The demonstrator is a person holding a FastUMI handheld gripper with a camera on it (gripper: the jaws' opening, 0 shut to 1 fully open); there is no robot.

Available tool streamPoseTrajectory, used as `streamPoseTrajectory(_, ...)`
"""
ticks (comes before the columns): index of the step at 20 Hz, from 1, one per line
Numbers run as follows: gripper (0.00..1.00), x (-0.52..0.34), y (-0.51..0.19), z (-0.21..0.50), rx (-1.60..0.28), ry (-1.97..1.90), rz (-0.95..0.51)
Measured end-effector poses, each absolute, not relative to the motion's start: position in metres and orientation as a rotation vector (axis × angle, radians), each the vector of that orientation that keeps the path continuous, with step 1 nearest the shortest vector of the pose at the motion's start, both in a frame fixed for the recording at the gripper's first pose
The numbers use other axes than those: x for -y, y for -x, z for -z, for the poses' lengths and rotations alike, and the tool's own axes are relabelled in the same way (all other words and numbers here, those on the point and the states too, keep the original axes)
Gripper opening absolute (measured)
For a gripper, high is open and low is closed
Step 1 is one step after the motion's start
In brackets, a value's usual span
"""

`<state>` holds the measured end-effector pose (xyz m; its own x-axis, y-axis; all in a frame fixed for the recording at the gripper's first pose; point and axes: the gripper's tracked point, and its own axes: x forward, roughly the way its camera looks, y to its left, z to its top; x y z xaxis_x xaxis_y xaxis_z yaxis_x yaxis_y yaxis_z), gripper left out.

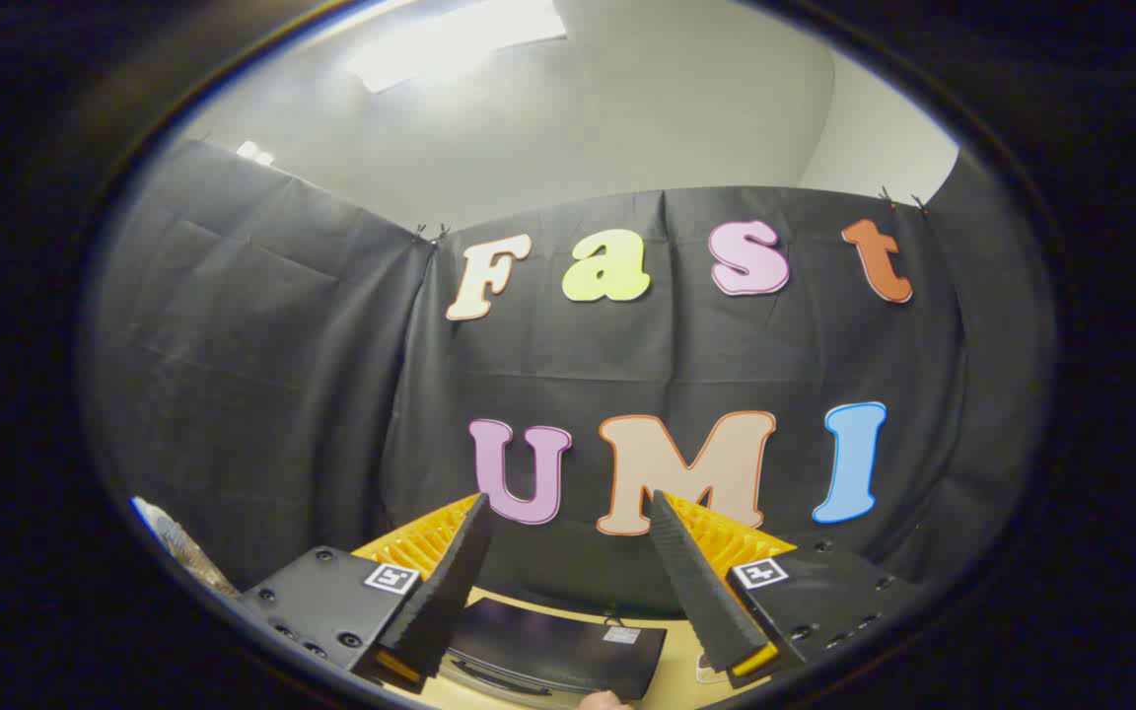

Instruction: Open the toaster oven, put the food inside, and close the toaster oven door.

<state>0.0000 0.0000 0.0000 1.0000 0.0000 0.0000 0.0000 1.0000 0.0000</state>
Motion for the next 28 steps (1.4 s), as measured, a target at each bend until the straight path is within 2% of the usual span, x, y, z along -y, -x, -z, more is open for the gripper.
streamPoseTrajectory(15,0.99,-0.004,-0.018,0.046,-0.084,-0.023,-0.005)
streamPoseTrajectory(19,0.99,-0.012,-0.034,0.099,-0.160,-0.038,-0.012)
streamPoseTrajectory(28,0.99,-0.032,-0.046,0.281,-0.407,-0.002,0.021)
